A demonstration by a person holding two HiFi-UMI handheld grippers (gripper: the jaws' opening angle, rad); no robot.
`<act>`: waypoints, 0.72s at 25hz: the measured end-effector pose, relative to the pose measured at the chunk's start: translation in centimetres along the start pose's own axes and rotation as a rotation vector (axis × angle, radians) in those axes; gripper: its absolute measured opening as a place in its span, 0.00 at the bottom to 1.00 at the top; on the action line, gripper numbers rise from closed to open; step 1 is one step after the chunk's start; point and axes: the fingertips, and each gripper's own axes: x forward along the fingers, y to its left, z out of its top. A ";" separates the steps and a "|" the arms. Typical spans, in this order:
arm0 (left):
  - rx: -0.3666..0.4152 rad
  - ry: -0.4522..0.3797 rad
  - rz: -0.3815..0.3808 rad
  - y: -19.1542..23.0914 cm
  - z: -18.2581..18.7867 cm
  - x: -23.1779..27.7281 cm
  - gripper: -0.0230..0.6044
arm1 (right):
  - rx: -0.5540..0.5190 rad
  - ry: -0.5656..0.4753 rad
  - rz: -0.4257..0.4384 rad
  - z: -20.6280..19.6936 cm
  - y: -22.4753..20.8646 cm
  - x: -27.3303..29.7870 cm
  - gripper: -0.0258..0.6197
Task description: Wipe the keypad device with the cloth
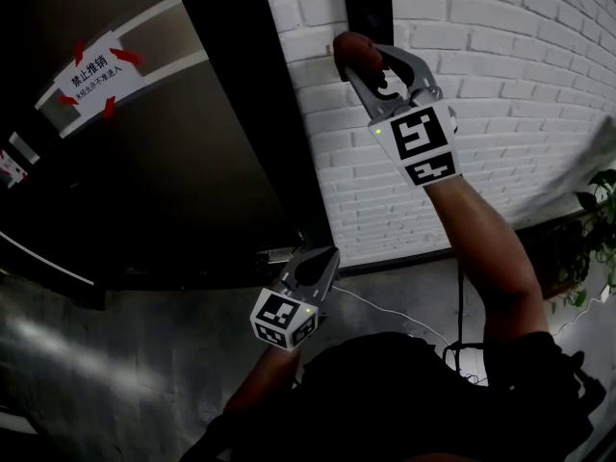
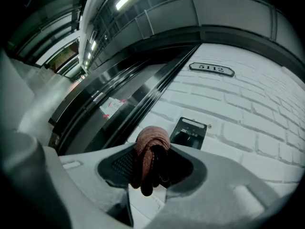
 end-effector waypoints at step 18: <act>-0.013 -0.012 0.027 0.6 0.2 -0.6 0.06 | 0.066 0.043 0.014 -1.7 -0.1 2.5 0.26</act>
